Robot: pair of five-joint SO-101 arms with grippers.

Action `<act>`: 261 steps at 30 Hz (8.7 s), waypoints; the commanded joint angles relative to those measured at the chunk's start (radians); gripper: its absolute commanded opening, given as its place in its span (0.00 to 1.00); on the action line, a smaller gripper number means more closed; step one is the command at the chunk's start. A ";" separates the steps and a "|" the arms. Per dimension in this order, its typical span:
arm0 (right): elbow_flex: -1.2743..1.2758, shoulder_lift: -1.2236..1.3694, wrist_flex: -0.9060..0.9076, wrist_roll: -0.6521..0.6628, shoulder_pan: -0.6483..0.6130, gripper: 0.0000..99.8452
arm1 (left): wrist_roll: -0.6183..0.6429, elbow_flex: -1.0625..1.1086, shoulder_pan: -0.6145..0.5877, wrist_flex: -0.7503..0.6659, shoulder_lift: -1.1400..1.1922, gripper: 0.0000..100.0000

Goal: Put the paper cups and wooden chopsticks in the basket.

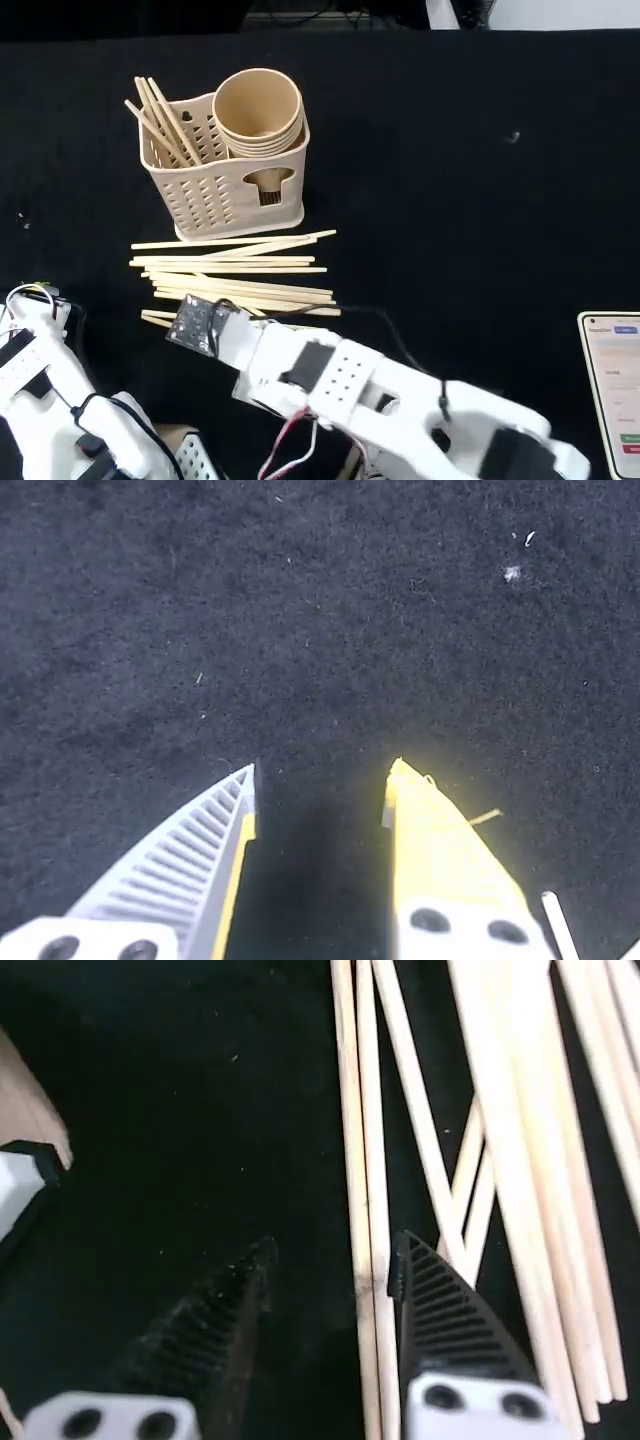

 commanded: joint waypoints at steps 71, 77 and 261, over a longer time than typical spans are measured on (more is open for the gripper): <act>-0.598 0.137 -1.077 -0.166 0.400 0.01 | 0.002 -0.033 0.012 -0.014 -0.009 0.21; -0.641 0.282 -1.068 -0.166 0.390 0.01 | 0.002 -0.033 0.012 -0.012 -0.009 0.21; -0.243 0.124 -0.098 -0.040 0.204 0.01 | 0.002 -0.033 0.004 -0.017 -0.014 0.21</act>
